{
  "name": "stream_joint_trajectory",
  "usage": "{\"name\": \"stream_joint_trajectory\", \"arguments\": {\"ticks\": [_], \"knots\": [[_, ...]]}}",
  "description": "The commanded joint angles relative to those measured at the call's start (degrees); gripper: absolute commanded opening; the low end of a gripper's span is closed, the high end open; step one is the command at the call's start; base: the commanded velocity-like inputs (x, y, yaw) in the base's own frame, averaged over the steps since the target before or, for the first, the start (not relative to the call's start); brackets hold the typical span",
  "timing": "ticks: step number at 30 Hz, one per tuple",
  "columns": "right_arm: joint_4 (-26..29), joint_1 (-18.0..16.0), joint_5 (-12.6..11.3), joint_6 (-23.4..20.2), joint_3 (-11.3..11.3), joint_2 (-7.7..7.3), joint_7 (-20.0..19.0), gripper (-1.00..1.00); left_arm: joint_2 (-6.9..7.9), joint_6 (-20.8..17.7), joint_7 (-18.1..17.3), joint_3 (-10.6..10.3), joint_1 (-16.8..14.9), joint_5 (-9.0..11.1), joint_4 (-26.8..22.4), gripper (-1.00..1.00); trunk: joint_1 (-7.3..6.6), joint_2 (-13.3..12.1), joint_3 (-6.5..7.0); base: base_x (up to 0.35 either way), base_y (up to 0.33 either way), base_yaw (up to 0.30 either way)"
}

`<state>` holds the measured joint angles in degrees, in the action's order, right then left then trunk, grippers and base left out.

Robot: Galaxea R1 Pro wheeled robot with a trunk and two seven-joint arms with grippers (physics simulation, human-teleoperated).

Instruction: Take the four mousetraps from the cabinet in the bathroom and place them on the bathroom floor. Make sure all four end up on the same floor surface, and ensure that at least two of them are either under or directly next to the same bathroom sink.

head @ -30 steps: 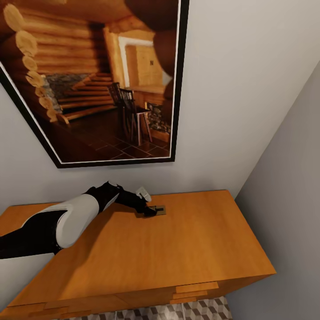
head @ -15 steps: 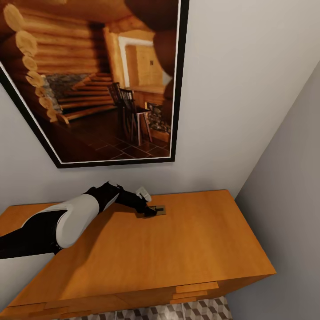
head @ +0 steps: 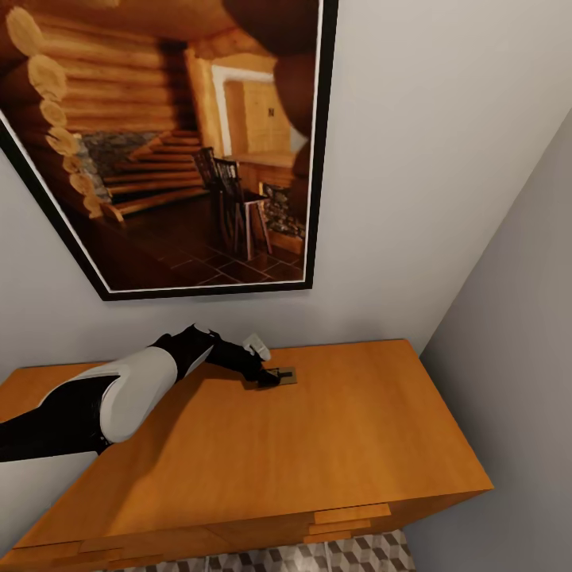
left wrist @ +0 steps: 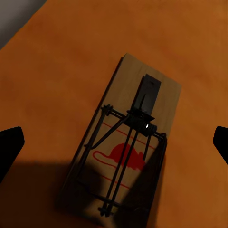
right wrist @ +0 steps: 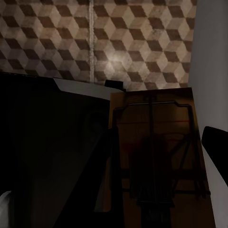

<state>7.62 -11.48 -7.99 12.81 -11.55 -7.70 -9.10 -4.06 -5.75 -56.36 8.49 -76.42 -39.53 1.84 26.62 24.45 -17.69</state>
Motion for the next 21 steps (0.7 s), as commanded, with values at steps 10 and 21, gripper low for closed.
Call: {"name": "stream_joint_trajectory", "arguments": {"ticks": [10,21], "knots": [[0.0,0.0,-0.6,0.2,-0.4,-0.03,-0.2,-1.0,0.01,-0.7,-0.1,-2.5,0.0,-1.6,0.4,1.0,0.04,0.1,-0.11,0.0,0.0,0.0],[-0.1,0.0,-0.6,0.2,-0.4,-0.03,-0.2,-1.0,0.01,-0.7,0.0,-2.5,0.5,-1.7,0.4,1.0,0.04,0.1,-0.11,0.0,0.0,0.0]]}}
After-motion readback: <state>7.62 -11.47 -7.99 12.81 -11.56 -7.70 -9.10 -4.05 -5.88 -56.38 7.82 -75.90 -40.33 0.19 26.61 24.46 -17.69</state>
